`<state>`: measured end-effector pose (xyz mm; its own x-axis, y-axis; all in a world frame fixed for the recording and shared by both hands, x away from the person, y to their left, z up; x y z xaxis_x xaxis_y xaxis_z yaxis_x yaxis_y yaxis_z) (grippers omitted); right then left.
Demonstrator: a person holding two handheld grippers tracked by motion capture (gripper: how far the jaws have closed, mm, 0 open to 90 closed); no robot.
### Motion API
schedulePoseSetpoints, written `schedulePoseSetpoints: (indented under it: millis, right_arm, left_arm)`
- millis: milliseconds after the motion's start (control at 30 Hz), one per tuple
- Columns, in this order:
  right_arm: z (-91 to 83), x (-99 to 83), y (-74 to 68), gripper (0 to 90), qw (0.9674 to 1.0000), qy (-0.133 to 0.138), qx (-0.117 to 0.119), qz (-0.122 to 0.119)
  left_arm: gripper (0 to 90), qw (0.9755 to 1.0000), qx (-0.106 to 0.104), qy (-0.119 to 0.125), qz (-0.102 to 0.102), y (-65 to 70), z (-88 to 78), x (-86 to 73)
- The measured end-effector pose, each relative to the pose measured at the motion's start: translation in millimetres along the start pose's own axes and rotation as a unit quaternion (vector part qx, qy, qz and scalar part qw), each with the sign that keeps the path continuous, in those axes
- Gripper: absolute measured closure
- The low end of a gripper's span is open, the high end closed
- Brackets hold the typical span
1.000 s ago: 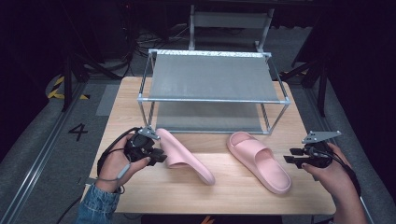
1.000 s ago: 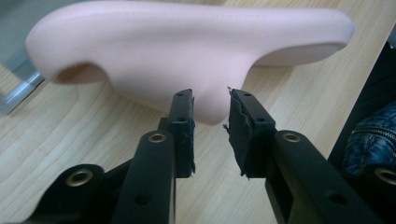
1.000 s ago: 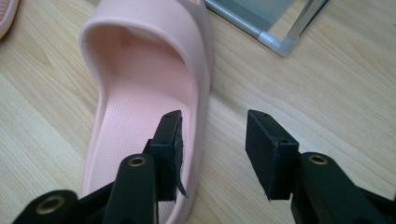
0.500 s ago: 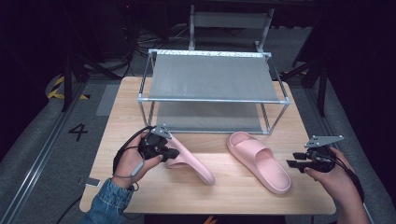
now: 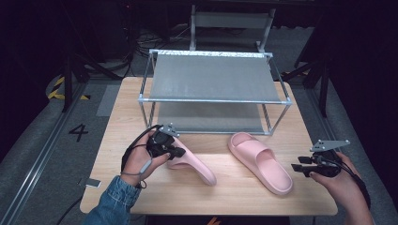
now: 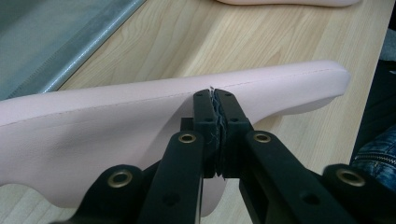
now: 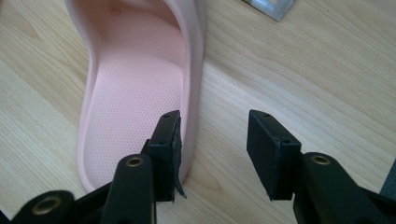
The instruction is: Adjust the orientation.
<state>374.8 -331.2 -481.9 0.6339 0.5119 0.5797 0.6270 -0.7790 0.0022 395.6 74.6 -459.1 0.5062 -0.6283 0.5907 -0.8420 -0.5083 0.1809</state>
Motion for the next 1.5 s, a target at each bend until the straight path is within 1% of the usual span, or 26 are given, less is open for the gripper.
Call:
schedulePoseSetpoints:
  millis: [67, 100, 200, 233, 300, 333, 367, 467, 500, 600, 733, 833, 867, 900, 933, 967, 1033, 1133, 1167, 1200, 1233, 1267, 1300, 1333, 1467, 1500]
  right_arm:
    - [-1.2, -1.7, 0.1, 55.1, 1.0, 0.0, 0.0, 0.003]
    - [-1.7, -2.6, 0.5, 54.9, 1.0, 0.0, -0.002, 0.004]
    - [-3.4, -6.1, 0.2, 54.4, 1.0, 0.0, -0.003, 0.007]
    - [-3.9, -7.5, 0.1, 54.2, 1.0, 0.0, -0.003, 0.008]
    - [-4.5, -9.1, 0.0, 54.1, 1.0, 0.0, -0.004, 0.008]
    - [-4.8, -10.3, -0.2, 54.0, 0.9999, 0.001, -0.004, 0.01]
    - [-5.8, -12.0, 0.2, 53.9, 0.9999, -0.001, -0.005, 0.009]
    - [-9.2, -17.9, 0.5, 53.8, 0.9998, -0.003, -0.009, 0.016]
    - [-9.2, -17.9, 0.5, 53.8, 0.9998, -0.003, -0.009, 0.016]
    - [-13.4, -22.6, 1.1, 54.0, 0.9997, 0.001, -0.016, 0.019]
    - [-16.8, -26.6, 1.5, 54.0, 0.9996, 0.002, -0.02, 0.02]
    - [-18.4, -30.2, 2.4, 54.2, 0.9994, 0.003, -0.025, 0.023]
    - [-18.7, -30.6, 3.5, 54.2, 0.9994, 0.006, -0.028, 0.022]
    - [-19.3, -31.6, 3.6, 54.1, 0.9992, 0.007, -0.028, 0.026]
    - [-19.9, -32.4, 4.0, 54.1, 0.9992, 0.007, -0.03, 0.026]
    - [-20.4, -32.5, 4.7, 54.1, 0.9991, 0.009, -0.033, 0.025]
    - [-22.1, -31.8, 5.8, 54.1, 0.999, 0.014, -0.036, 0.023]
    - [-23.1, -30.1, 5.9, 54.1, 0.9988, 0.02, -0.039, 0.02]
    - [-23.2, -29.4, 5.6, 54.1, 0.9988, 0.022, -0.038, 0.021]
    - [-22.9, -28.9, 5.3, 54.1, 0.9989, 0.021, -0.037, 0.018]
    - [-22.2, -28.6, 4.4, 54.1, 0.999, 0.021, -0.036, 0.019]
    - [-21.3, -28.3, 4.1, 54.1, 0.999, 0.021, -0.035, 0.016]
    - [-20.6, -28.0, 3.4, 54.1, 0.9991, 0.02, -0.034, 0.016]
    - [-19.9, -27.8, 2.6, 54.1, 0.9992, 0.018, -0.032, 0.016]
    - [-17.9, -26.9, 1.0, 54.0, 0.9994, 0.016, -0.029, 0.013]
    - [-17.7, -26.9, 0.8, 54.1, 0.9994, 0.015, -0.03, 0.012]
  left_arm:
    - [88.5, 1.0, -0.001, 0.008, -0.002, -0.2, 1.4, 2.8]
    - [88.4, 1.0, 0.0, 0.007, -0.003, -0.4, 1.4, 3.6]
    - [86.8, 0.9999, -0.002, 0.016, 0.001, -1.5, 3.2, 9.5]
    - [86.4, 0.9999, 0.0, 0.017, -0.002, -1.6, 3.8, 11.6]
    - [85.5, 0.9998, -0.001, 0.021, -0.001, -1.8, 4.7, 13.5]
    - [85.5, 0.9996, -0.002, 0.028, -0.001, -1.7, 6.0, 16.2]
    - [84.9, 0.9995, 0.001, 0.032, 0.001, -2.3, 7.1, 18.6]
    - [83.1, 0.9992, 0.01, 0.038, 0.006, -2.3, 10.3, 25.7]
    - [82.0, 0.9992, 0.01, 0.038, 0.006, -2.3, 10.3, 25.7]
    - [79.7, 0.9986, 0.015, 0.049, 0.012, -2.3, 15.8, 33.9]
    - [77.0, 0.9984, 0.014, 0.054, 0.013, -2.5, 20.1, 39.4]
    - [69.1, 0.9974, 0.013, 0.068, 0.021, -2.7, 26.1, 45.3]
    - [65.2, 0.9967, 0.024, 0.074, 0.024, -4.1, 27.4, 47.8]
    - [59.4, 0.996, 0.029, 0.08, 0.027, -4.7, 28.0, 50.1]
    - [55.7, 0.9951, 0.031, 0.09, 0.029, -4.4, 27.9, 52.6]
    - [53.3, 0.994, 0.031, 0.101, 0.028, -3.3, 26.9, 55.6]
    - [52.3, 0.9921, 0.04, 0.114, 0.033, -2.6, 22.7, 58.8]
    - [53.6, 0.9923, 0.041, 0.112, 0.033, -0.4, 20.2, 58.9]
    - [53.6, 0.9926, 0.039, 0.108, 0.037, 0.8, 19.6, 58.3]
    - [55.1, 0.993, 0.038, 0.106, 0.034, 1.9, 19.9, 57.7]
    - [56.5, 0.9942, 0.031, 0.098, 0.033, 4.2, 21.8, 55.8]
    - [57.8, 0.9948, 0.028, 0.09, 0.036, 5.3, 23.8, 54.1]
    - [59.0, 0.9954, 0.024, 0.086, 0.033, 7.4, 27.1, 52.9]
    - [60.0, 0.9962, 0.023, 0.075, 0.037, 8.4, 30.0, 50.8]
    - [60.4, 0.9972, 0.016, 0.058, 0.044, 15.1, 43.5, 47.3]
    - [60.5, 0.9972, 0.013, 0.057, 0.047, 16.9, 47.5, 47.4]
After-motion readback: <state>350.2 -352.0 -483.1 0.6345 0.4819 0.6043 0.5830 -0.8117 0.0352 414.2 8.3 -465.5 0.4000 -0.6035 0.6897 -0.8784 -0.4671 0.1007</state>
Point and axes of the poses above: each handheld gripper's, and its own axes: z roughly forward along the jaws, x roughly out of its top, y roughly to its right, the point moved 10 cm from there along z, roughly forward along the jaws, and after that the axes turned 1 degree about -z, right-handed, at the moved point
